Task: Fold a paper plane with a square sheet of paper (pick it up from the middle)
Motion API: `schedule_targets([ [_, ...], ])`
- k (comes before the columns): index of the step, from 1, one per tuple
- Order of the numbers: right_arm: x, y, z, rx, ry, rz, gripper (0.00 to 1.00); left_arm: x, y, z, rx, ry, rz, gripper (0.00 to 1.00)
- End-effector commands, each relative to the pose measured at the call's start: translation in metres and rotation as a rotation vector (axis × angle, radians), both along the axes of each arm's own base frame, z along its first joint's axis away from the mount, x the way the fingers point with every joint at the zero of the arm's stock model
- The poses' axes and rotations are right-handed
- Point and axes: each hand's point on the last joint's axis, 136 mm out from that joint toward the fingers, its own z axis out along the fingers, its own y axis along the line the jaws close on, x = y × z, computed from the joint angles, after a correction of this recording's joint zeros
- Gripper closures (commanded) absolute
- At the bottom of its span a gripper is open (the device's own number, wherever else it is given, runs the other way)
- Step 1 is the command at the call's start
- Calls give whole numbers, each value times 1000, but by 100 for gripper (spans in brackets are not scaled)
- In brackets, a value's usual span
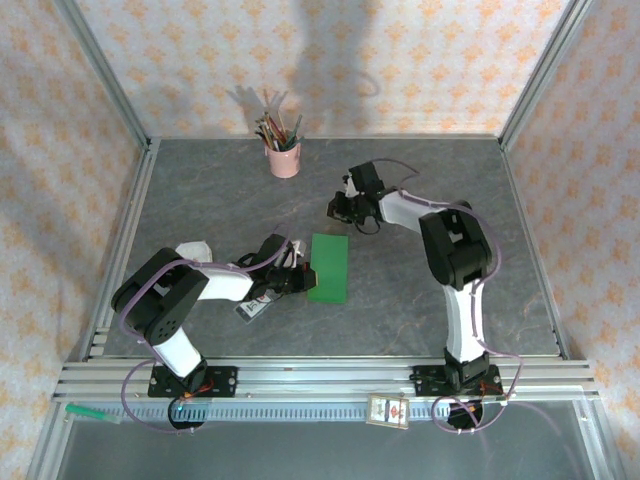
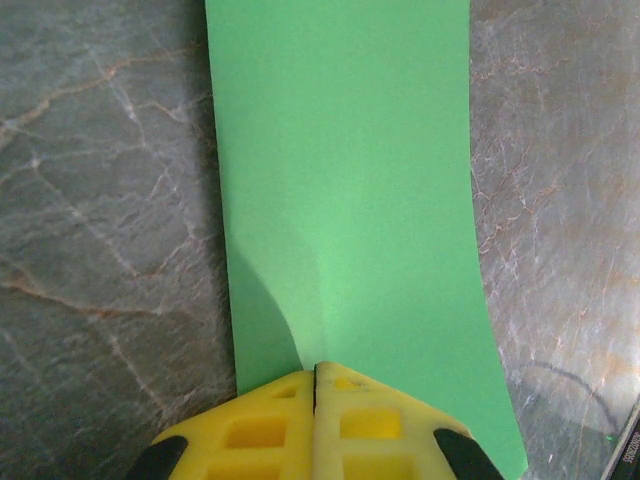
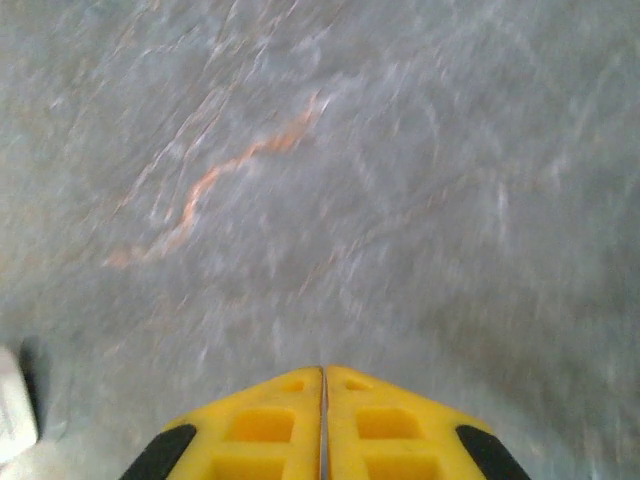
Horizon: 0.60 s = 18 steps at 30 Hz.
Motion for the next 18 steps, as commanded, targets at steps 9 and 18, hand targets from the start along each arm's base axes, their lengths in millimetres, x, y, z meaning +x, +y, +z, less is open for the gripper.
schedule_targets([
  [9, -70, 40, -1, 94, 32, 126, 91, -48, 53, -59, 261, 221, 44, 100],
  [18, -81, 40, -38, 36, 88, 142, 91, -44, 50, -53, 246, 207, 45, 100],
])
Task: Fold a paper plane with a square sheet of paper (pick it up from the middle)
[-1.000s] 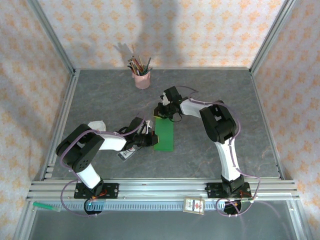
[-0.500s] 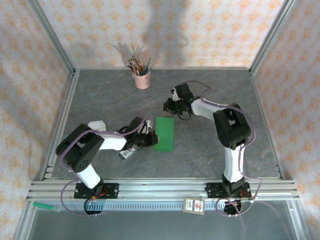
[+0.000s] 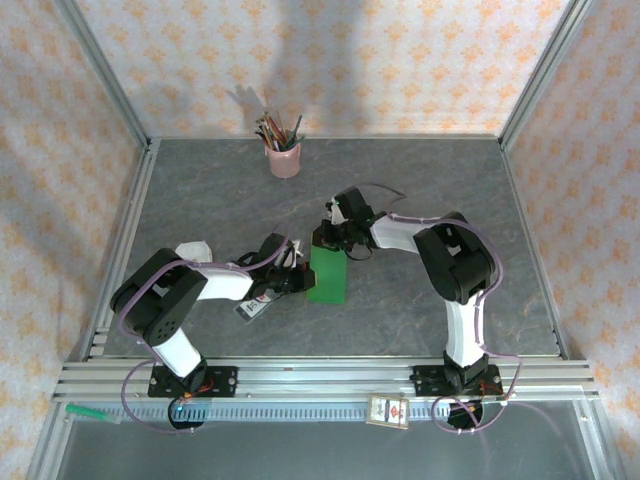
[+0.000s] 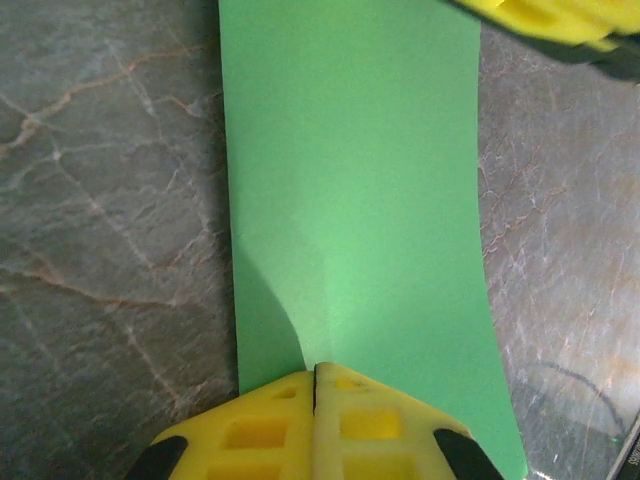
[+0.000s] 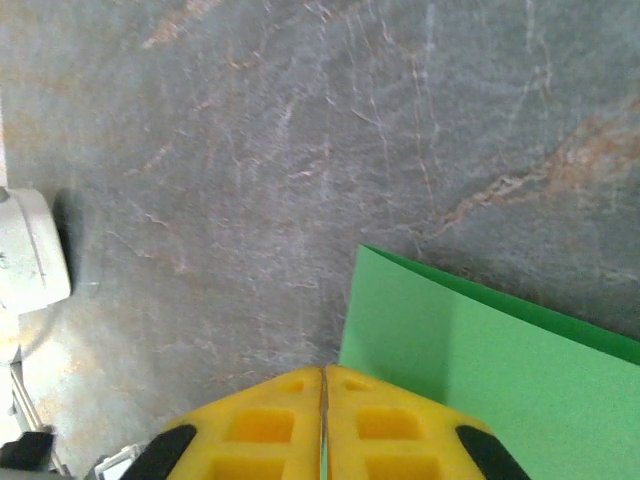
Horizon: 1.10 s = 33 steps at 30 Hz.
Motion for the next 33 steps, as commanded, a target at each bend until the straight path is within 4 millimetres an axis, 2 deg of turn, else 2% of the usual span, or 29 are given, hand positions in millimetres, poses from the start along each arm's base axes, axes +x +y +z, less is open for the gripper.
schedule_targets([
  [1, -5, -5, -24, -44, 24, 2, 91, -42, 47, -52, 227, 193, 38, 100],
  [5, -9, -15, -39, -93, 36, -6, 91, -32, 36, -39, 182, 170, 31, 100],
  [8, -13, -25, -50, -130, 47, -15, 92, -19, 23, -18, 129, 128, 27, 100],
  [14, -23, -35, -64, -168, 65, -18, 92, 13, 0, 28, 26, 28, 27, 81],
  [17, -24, -37, -66, -173, 67, -20, 92, 26, -5, 39, -27, 5, 37, 80],
  [26, -26, -41, -66, -182, 65, -30, 92, 53, 0, 28, -21, 9, 60, 93],
  [33, -28, -45, -71, -191, 84, -65, 93, 38, -6, 10, -19, 53, 15, 94],
])
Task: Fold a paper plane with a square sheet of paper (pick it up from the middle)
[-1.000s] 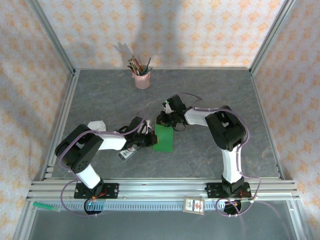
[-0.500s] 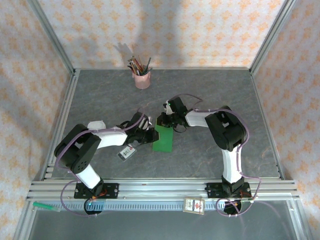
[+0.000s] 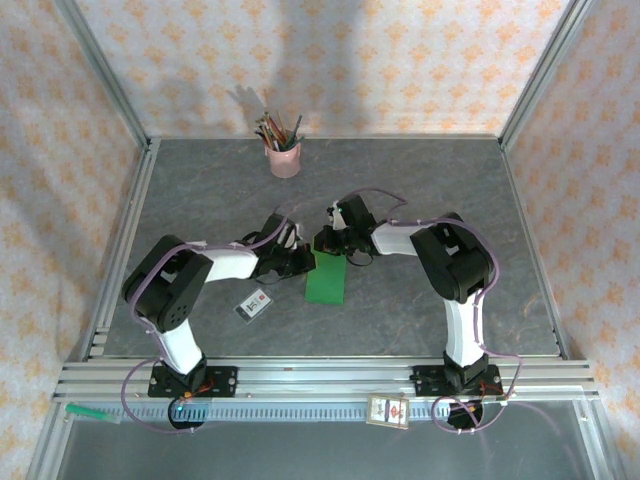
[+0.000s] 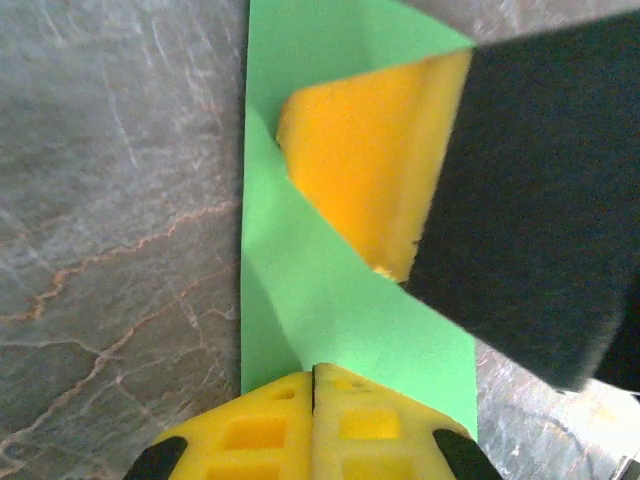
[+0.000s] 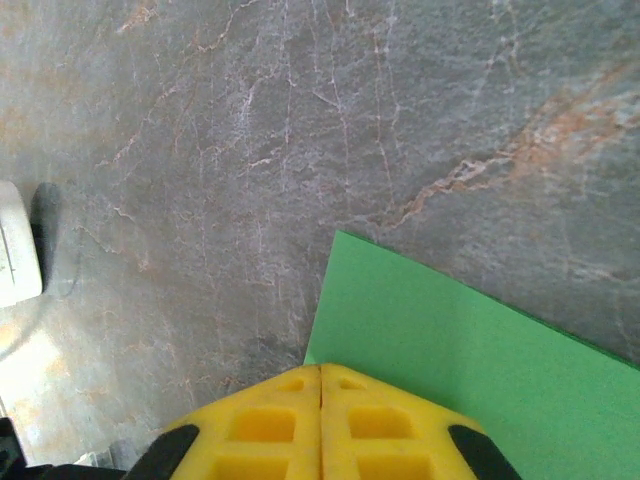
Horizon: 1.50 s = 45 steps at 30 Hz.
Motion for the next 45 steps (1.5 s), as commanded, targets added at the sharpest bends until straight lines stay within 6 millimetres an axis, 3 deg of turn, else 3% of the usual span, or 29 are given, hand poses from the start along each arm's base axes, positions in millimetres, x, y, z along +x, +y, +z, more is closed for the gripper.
schedule_targets([
  [1, -26, -40, -55, -190, 136, -75, 93, -10, -5, -2, -14, 4, -41, 95],
  [10, -28, -45, -63, -214, 156, -101, 93, -48, 14, -21, 3, 72, -32, 95],
  [17, -28, -47, -66, -226, 163, -108, 94, -76, 17, -28, 14, 109, -67, 97],
  [32, -29, -50, -68, -245, 167, -108, 94, -122, 21, -29, 76, 136, -156, 99],
  [38, -30, -50, -69, -247, 169, -104, 94, -141, 14, -21, 62, 145, -245, 99],
  [41, -30, -44, -63, -222, 156, -79, 94, -136, 6, 1, 29, 96, -272, 98],
  [45, -27, -29, -44, -163, 114, -18, 93, -94, -6, 42, -75, -53, -158, 98],
])
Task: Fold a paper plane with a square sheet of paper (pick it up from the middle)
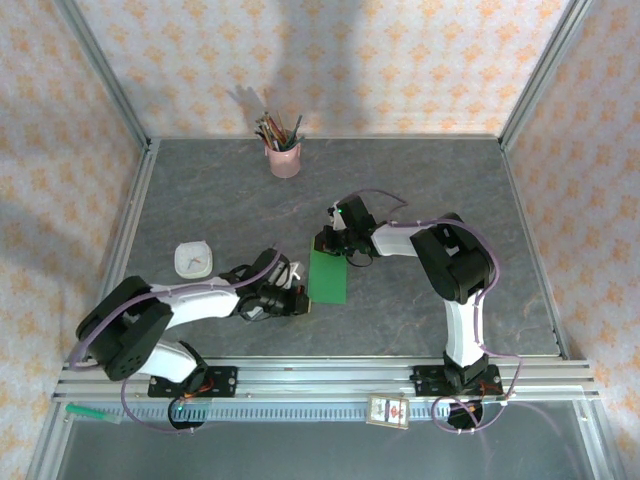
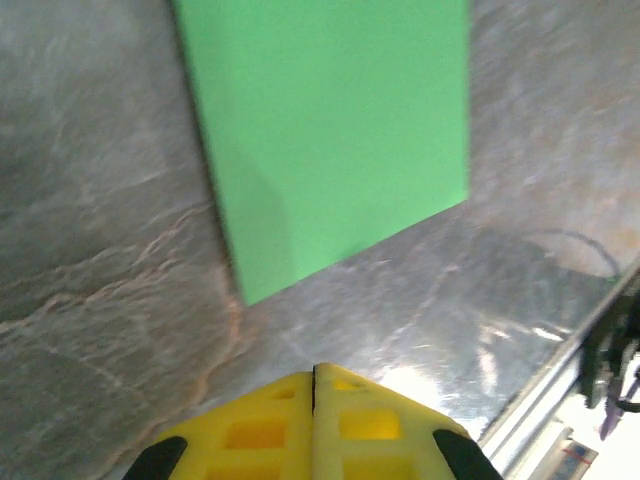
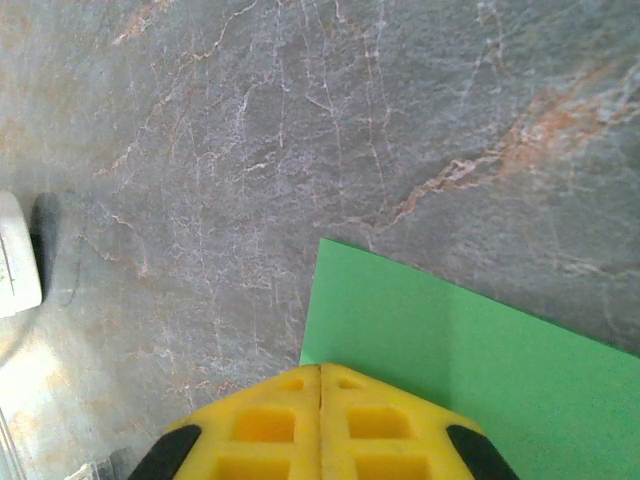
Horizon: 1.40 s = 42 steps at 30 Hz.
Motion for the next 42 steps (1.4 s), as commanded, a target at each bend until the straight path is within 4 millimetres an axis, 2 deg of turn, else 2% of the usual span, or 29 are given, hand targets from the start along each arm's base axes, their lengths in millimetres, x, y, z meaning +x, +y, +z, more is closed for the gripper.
schedule_targets([
  [1, -26, -25, -36, -141, 106, 11, 93, 36, -10, 35, -101, -97, 93, 98],
  [3, -22, -17, -18, -101, 76, 33, 91, 57, -13, 36, -129, -100, 150, 98],
  [6, -14, -13, 12, -67, 26, 37, 89, 84, -14, 27, -113, -110, 212, 98],
  [11, -11, -30, 46, -84, -31, -7, 84, 109, -26, 14, -99, -111, 223, 98],
  [13, -17, -44, 50, -107, -32, -33, 83, 115, -32, 12, -108, -104, 215, 98],
  [18, -51, -82, 44, -186, -6, -103, 78, 113, -27, -6, -55, -85, 217, 98],
  [24, -109, -81, 32, -141, 76, -80, 69, 98, -12, -39, 27, -38, 224, 98],
  [27, -127, -79, 24, -129, 107, -75, 67, 92, -5, -45, 47, -33, 233, 98],
  [32, -142, -73, 18, -117, 129, -58, 66, 89, -4, -51, 57, -20, 227, 98],
  [37, -147, -78, 9, -137, 146, -67, 65, 88, -5, -53, 61, -16, 221, 98],
  [42, -150, -73, 9, -109, 159, -57, 65, 88, -5, -53, 67, -15, 218, 99],
])
